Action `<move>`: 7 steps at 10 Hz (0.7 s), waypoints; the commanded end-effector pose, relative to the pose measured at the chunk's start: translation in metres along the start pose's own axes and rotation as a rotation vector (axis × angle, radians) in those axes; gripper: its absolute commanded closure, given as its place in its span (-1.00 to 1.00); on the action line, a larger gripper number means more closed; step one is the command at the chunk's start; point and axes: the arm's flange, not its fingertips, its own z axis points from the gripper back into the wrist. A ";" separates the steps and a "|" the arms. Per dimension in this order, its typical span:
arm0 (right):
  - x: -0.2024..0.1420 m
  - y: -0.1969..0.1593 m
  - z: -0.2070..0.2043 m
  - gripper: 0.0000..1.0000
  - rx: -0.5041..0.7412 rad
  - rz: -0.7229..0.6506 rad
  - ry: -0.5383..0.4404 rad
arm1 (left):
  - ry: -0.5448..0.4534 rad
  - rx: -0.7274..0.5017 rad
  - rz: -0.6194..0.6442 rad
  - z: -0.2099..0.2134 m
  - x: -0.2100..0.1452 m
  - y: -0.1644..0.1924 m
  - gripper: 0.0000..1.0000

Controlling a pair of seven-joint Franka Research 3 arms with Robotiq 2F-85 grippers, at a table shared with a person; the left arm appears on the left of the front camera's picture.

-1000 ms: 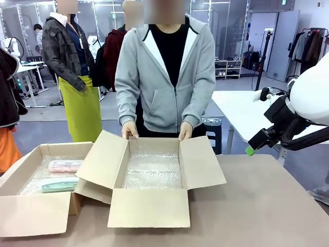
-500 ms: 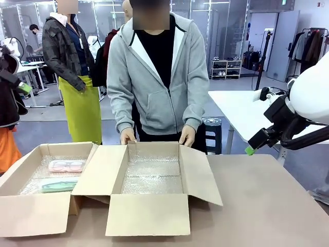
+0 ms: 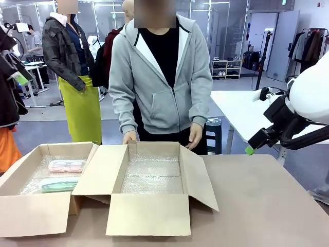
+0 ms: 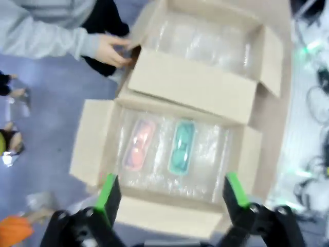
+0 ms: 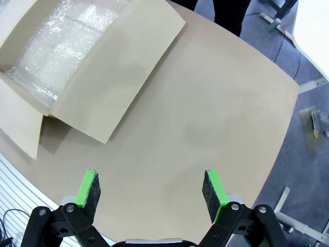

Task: Pack the glasses set securely to prepare it for shipping.
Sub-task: Position the Package Box on the left side of the table.

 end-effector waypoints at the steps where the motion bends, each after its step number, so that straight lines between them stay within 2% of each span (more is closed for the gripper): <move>1: 0.001 0.002 0.002 -1.00 -0.007 -0.013 0.010 | 0.103 0.083 -0.054 -0.034 -0.021 -0.050 -1.00; 2: 0.001 0.002 0.002 -1.00 -0.007 -0.013 0.010 | 0.101 0.118 -0.047 -0.037 -0.020 -0.054 -1.00; 4: 0.001 0.002 0.002 -1.00 -0.007 -0.013 0.010 | 0.002 0.149 0.024 -0.047 -0.010 -0.062 -1.00; 6: 0.001 0.002 0.002 -1.00 -0.007 -0.013 0.010 | 0.004 0.047 0.112 -0.055 -0.009 -0.069 -1.00; 7: 0.001 0.002 0.002 -1.00 -0.007 -0.013 0.010 | -0.007 0.043 0.109 -0.054 -0.008 -0.069 -1.00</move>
